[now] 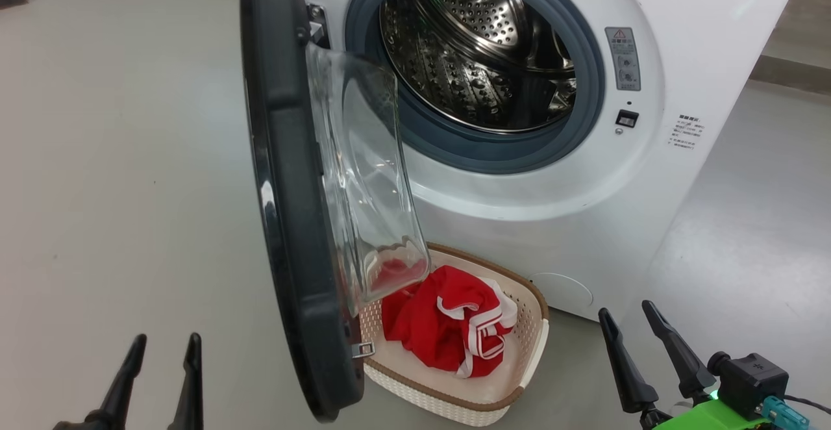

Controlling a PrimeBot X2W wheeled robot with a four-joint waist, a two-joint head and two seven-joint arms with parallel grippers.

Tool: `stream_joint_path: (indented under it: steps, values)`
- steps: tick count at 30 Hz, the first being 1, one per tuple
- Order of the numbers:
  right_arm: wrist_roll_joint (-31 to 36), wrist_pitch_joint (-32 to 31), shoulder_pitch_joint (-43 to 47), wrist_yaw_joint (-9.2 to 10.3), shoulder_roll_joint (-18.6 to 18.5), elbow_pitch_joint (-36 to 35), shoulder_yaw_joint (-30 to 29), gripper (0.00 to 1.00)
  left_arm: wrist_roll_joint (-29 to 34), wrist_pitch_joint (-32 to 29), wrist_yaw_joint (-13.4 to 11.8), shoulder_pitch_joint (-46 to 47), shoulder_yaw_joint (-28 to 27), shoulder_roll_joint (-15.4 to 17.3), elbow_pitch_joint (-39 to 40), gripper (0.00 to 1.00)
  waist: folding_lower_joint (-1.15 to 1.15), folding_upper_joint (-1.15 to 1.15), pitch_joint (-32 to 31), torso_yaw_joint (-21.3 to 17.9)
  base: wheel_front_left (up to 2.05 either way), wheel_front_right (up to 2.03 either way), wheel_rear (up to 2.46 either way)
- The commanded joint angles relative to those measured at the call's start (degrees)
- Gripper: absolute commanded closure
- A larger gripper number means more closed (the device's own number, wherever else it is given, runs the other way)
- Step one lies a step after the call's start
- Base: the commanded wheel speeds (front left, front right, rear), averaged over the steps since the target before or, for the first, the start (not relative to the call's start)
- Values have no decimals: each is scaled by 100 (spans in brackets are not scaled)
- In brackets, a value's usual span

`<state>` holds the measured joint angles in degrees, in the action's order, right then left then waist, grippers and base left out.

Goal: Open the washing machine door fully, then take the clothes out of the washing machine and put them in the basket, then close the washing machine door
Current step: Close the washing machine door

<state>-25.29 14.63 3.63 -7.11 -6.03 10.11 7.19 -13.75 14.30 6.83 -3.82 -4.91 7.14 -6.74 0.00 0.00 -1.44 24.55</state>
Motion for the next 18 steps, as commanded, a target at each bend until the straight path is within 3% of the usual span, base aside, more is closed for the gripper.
stream_joint_path:
  steps: [1,18]
  values:
    - [-59,37,-49,-37,-51,-156,83,0,90,69,40,82,-271,21,197,0,0,0,-17,-4,0,0,0]
    - [-52,37,116,-37,23,-123,42,0,184,70,65,-106,-214,-118,63,0,0,0,-108,-68,0,0,0]
